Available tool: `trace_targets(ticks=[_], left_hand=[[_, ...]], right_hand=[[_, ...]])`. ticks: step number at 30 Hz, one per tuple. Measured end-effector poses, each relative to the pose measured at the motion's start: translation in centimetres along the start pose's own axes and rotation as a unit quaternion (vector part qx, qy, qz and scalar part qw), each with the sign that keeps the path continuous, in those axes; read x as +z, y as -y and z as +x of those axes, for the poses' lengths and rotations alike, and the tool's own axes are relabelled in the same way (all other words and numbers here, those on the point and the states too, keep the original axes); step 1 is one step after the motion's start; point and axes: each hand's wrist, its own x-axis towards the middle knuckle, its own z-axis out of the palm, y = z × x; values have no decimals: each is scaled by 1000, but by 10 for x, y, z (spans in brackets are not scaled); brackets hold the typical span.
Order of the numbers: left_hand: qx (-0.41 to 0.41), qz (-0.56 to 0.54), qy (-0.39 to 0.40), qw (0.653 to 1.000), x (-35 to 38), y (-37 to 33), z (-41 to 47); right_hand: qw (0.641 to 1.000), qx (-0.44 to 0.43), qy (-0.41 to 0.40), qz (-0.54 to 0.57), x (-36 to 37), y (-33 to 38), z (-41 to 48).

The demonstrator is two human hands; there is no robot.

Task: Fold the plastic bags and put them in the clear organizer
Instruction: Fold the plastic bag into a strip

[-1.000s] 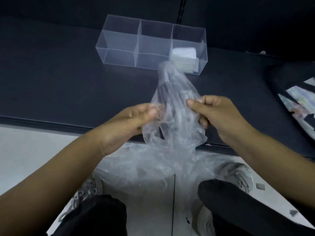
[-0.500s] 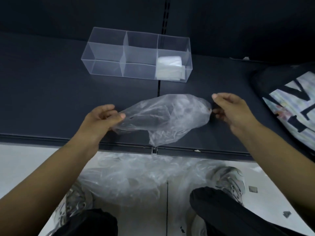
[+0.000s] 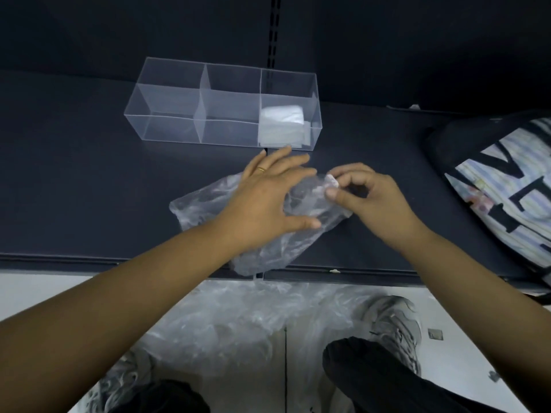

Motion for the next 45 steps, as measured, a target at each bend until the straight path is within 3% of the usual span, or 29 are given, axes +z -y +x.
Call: trace_targets(ticks=[3, 6, 9, 12, 16, 20, 25, 30, 33, 35, 37, 40, 43, 45], left_hand=[[-84, -209, -54, 973, -4, -6, -4], [-165, -337, -154, 914, -11, -9, -13], [-208, -345, -222, 888, -16, -14, -23], [-213, -351, -238, 880, -17, -24, -30], [-226, -323, -266, 880, -17, -27, -37], [-254, -284, -318, 868, -26, -6, -44], [-252, -255, -317, 878, -19, -2, -56], [-292, -247, -359, 852, -19, 15, -63], [-306, -254, -361, 844, -15, 21, -67], [-309, -252, -357, 845, -10, 20, -69], [-304, -244, -352, 851, -6, 16, -71], [-307, -245, -342, 854, -1, 15, -78], [-335, -239, -347, 843, -6, 29, -88], [-374, -231, -334, 834, -13, 43, -93]], right_hand=[[991, 12, 14, 131, 2, 17, 3], [990, 14, -50, 133, 3, 29, -4], [991, 47, -40, 118, 9, 35, -18], [988, 78, 0, 133, 25, 40, -28], [986, 84, -64, 125, 33, 42, -24], [967, 124, -107, 194, 15, 30, -16], [937, 192, -116, 268, 7, 18, -10], [915, 249, -182, 259, -15, 9, 0], [908, 301, -13, 291, -3, 16, -2], [883, 336, 97, 314, 24, 27, -11], [851, 367, 120, 356, 49, 33, -17], [835, 383, 40, 393, 63, 31, -14], [873, 312, -66, 369, 45, 28, -1], [904, 252, -81, 336, 30, 26, 4]])
